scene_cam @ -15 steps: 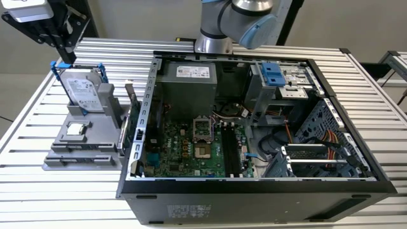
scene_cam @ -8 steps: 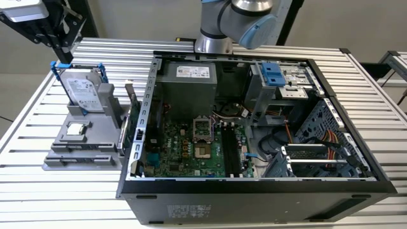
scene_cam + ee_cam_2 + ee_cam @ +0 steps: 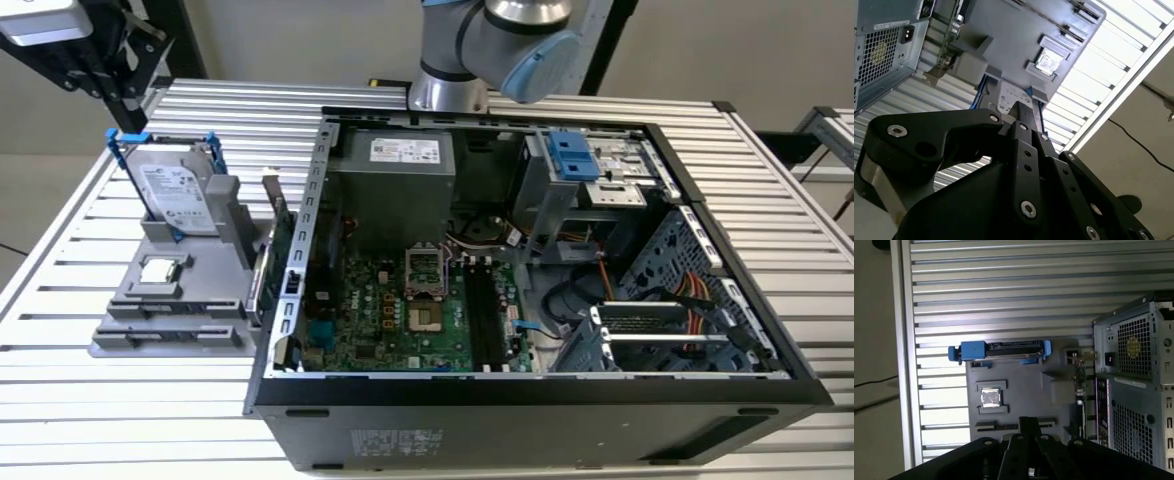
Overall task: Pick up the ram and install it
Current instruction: 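Reach for the ram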
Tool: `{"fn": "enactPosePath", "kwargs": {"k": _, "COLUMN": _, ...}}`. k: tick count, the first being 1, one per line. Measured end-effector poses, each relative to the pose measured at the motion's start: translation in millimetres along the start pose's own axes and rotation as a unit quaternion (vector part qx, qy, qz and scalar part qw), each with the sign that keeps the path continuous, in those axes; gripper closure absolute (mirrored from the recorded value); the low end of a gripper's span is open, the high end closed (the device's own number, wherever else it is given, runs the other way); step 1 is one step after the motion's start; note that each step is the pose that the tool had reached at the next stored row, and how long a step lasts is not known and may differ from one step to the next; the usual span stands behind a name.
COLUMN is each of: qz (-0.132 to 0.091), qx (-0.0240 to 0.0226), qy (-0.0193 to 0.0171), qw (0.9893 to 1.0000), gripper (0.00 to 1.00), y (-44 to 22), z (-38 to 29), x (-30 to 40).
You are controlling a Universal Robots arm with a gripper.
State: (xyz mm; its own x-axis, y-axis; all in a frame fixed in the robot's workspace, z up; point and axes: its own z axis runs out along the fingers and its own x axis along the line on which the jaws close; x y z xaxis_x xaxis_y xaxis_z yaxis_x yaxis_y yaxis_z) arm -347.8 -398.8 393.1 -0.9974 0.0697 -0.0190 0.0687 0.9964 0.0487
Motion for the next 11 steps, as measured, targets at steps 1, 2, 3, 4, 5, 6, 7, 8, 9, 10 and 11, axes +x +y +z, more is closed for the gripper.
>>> {"fn": "enactPosePath", "kwargs": {"k": 1, "qz": 0.000, "qx": 0.0000, "qy": 0.0000, "qw": 1.0000, "gripper": 1.00, "y": 0.0, "z": 0.0, "x": 0.0}}
{"fn": "enactPosePath", "kwargs": {"k": 2, "qz": 0.000, "qx": 0.0000, "qy": 0.0000, "qw": 1.0000, "gripper": 1.00, "y": 0.0, "z": 0.0, "x": 0.1}}
{"fn": "enactPosePath", "kwargs": {"k": 3, "qz": 0.000, "qx": 0.0000, "qy": 0.0000, "qw": 1.0000, "gripper": 1.00, "y": 0.0, "z": 0.0, "x": 0.2}}
{"fn": "enactPosePath", "kwargs": {"k": 4, "qz": 0.000, "qx": 0.0000, "qy": 0.0000, "qw": 1.0000, "gripper": 1.00, "y": 0.0, "z": 0.0, "x": 0.2}}
{"fn": "enactPosePath", "kwargs": {"k": 5, "qz": 0.000, "qx": 0.0000, "qy": 0.0000, "qw": 1.0000, "gripper": 1.00, "y": 0.0, "z": 0.0, "x": 0.2}}
{"fn": "enactPosePath", "kwargs": {"k": 6, "qz": 0.000, "qx": 0.0000, "qy": 0.0000, "qw": 1.0000, "gripper": 1.00, "y": 0.0, "z": 0.0, "x": 0.3}}
{"fn": "enactPosePath", "kwargs": {"k": 7, "qz": 0.000, "qx": 0.0000, "qy": 0.0000, "qw": 1.0000, "gripper": 1.00, "y": -0.3, "z": 0.0, "x": 0.4}}
{"fn": "enactPosePath", "kwargs": {"k": 8, "qz": 0.000, "qx": 0.0000, "qy": 0.0000, "qw": 1.0000, "gripper": 1.00, "y": -0.7, "z": 0.0, "x": 0.4}}
{"fn": "enactPosePath", "kwargs": {"k": 9, "qz": 0.000, "qx": 0.0000, "qy": 0.0000, "qw": 1.0000, "gripper": 1.00, "y": -1.0, "z": 0.0, "x": 0.3}}
{"fn": "enactPosePath", "kwargs": {"k": 10, "qz": 0.000, "qx": 0.0000, "qy": 0.0000, "qw": 1.0000, "gripper": 1.00, "y": -1.3, "z": -0.1, "x": 0.2}}
{"fn": "enactPosePath", "kwargs": {"k": 11, "qz": 0.000, "qx": 0.0000, "qy": 0.0000, "qw": 1.0000, "gripper": 1.00, "y": -1.6, "z": -0.1, "x": 0.2}}
